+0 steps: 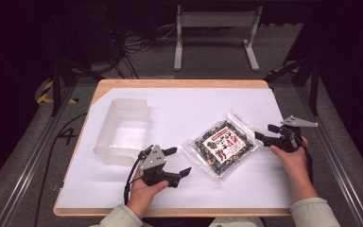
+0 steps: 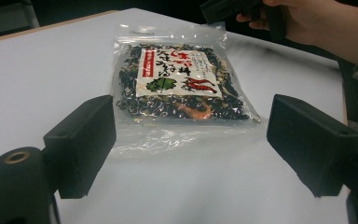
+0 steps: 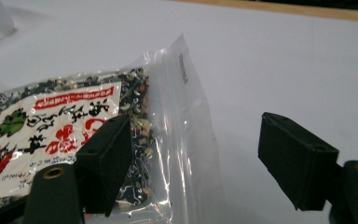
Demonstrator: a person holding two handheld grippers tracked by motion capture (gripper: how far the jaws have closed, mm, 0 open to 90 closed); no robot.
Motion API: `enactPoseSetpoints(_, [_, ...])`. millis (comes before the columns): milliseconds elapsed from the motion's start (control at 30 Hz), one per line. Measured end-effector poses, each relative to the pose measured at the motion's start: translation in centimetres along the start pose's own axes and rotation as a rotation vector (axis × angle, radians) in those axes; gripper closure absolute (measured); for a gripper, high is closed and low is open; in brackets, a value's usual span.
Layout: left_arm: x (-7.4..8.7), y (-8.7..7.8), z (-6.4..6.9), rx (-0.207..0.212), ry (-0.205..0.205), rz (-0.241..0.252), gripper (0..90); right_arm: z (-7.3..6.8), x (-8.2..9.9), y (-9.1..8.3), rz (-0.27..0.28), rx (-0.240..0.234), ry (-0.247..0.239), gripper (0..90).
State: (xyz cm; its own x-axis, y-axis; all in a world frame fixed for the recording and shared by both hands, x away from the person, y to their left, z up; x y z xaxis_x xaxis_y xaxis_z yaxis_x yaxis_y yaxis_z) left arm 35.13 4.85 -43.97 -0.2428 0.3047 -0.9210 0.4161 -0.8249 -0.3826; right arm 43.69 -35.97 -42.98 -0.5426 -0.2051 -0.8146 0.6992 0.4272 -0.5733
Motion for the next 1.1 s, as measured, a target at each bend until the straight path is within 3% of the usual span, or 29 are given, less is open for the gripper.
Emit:
enactPoseSetpoints(167, [0.0,-0.2,0.2,-0.003,-0.017,0.009,20.4,-0.1,0.6,0.7,-0.05,-0.02,0.0,34.0])
enactPoseSetpoints(433, [-0.1,-0.3,0.0,-0.03,-0.001,0.008,21.6,-0.1,1.3,1.5,-0.112,-0.054,0.044,40.7])
enactPoseSetpoints(600, [0.0,-0.3,0.2,-0.033,-0.018,-0.003,19.1,0.1,1.6,1.6,-0.147,-0.103,0.121,44.1])
enactPoseSetpoints(700, [-0.1,-0.2,0.3,-0.037,-0.001,-0.005,18.9,0.2,1.7,1.7,-0.167,-0.11,0.137,46.4])
enactPoseSetpoints(933, [-0.2,-0.1,0.4,-0.041,0.006,-0.022,18.9,-0.1,1.7,1.6,-0.177,-0.111,0.117,55.5])
enactPoseSetpoints(1100, [-0.3,0.0,0.6,-0.058,0.035,-0.038,19.0,-0.2,1.8,1.5,-0.187,-0.114,0.105,66.8])
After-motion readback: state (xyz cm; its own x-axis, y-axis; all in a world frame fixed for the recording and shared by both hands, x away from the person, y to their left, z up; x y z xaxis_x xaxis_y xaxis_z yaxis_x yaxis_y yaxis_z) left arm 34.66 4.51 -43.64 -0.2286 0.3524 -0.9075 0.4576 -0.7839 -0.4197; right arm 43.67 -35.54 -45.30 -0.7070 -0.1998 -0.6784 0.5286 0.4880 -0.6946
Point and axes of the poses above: each handheld gripper's, and its own axes: y roughly forward along the jaws, x roughly out of its underside, z roughly to its right, the point moved 3 cm from there along y, roughly forward along the jaws, and after that the axes turned 3 degrees about -z, right-handed, at the moved point
